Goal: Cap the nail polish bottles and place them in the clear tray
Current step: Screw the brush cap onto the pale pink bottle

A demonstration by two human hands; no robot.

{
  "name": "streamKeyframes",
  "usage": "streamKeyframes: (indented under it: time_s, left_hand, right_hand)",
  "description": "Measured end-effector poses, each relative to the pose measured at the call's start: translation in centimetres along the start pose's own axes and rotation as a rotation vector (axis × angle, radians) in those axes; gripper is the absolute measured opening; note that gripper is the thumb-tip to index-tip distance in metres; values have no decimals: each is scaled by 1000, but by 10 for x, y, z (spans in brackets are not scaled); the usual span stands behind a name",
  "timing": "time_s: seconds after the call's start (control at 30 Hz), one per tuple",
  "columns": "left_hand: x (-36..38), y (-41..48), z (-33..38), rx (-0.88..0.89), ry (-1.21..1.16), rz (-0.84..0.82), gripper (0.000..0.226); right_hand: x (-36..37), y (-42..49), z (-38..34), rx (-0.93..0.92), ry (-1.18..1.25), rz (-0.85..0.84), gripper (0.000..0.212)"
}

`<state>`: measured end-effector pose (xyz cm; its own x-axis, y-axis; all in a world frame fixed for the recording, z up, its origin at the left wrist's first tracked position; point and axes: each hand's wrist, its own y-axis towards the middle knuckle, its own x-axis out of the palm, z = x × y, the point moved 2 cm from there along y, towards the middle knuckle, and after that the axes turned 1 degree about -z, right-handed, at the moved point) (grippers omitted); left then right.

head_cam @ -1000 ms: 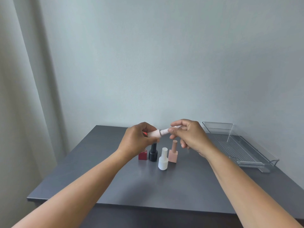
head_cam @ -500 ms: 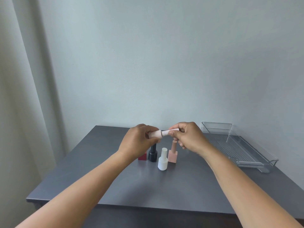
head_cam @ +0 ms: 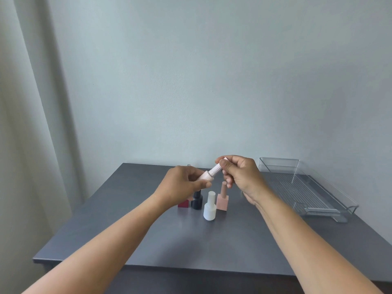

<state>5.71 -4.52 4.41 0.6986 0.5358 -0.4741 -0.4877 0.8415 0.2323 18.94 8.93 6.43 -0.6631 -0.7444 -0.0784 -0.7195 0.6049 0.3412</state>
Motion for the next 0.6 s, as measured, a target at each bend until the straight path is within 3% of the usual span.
streamKeyframes:
  time_s: [0.17, 0.37, 0.6]
  left_hand:
    - [2, 0, 1, 12, 31, 47, 11]
    - [1, -1, 2, -16, -89, -118, 9]
    - [7, -1, 1, 2, -13, -8, 11]
  right_hand:
    - [3, -2, 0, 1, 7, 48, 16]
    - [0, -2, -4, 27, -20, -125, 19]
    - [7, -3, 1, 15, -75, 40, 24]
